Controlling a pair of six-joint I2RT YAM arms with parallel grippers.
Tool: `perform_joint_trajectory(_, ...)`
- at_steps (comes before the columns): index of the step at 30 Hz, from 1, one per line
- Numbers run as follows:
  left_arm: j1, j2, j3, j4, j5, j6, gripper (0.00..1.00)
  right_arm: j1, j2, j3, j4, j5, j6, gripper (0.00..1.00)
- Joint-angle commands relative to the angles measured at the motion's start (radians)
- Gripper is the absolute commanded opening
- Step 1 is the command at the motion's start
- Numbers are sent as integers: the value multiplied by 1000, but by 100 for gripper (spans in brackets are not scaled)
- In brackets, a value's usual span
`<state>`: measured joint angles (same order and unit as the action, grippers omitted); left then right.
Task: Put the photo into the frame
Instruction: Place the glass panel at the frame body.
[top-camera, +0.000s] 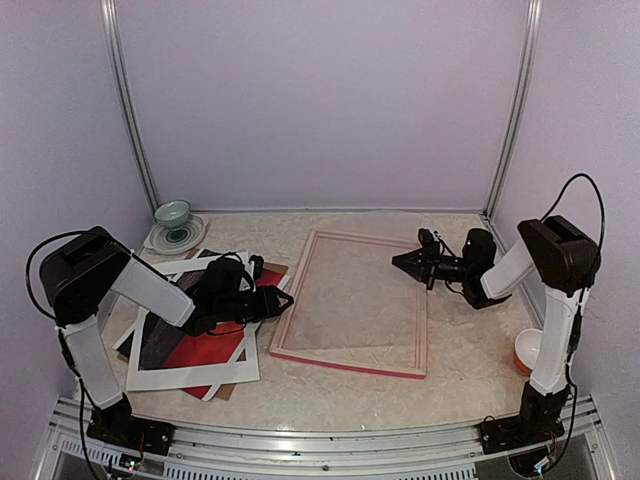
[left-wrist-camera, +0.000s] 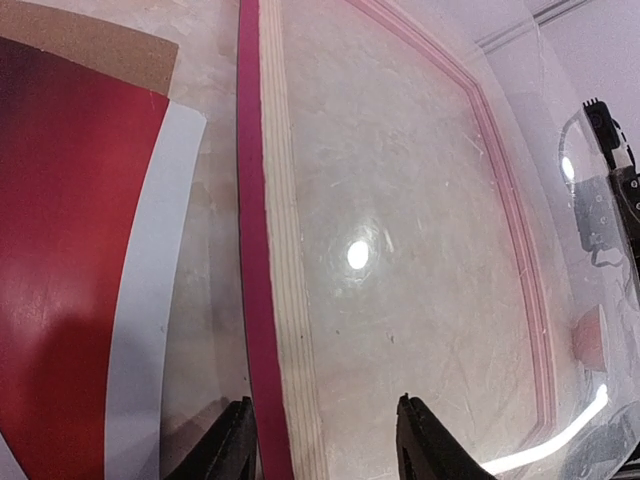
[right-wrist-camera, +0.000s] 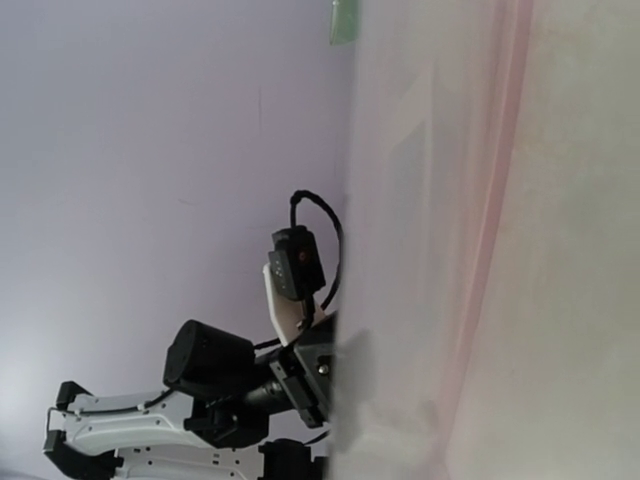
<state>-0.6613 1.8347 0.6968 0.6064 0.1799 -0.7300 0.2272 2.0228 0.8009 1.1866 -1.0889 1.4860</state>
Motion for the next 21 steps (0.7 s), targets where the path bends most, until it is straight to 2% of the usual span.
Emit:
perform_joint_trajectory(1,5,13,24,40,26,0,48,9,29,9,43,-15,26,0)
perform_joint_trajectory(9,5,15,20,51,36,-3,45,11,-1,12,-107,3,-68,0)
perform_joint_trajectory(15,5,26,20,64,51,-11,41,9,5,-8,-52,18,1,0)
perform_joint_trajectory(21,3,34,17,73,58,-20,40,9,-14,3,-90,31,5,0)
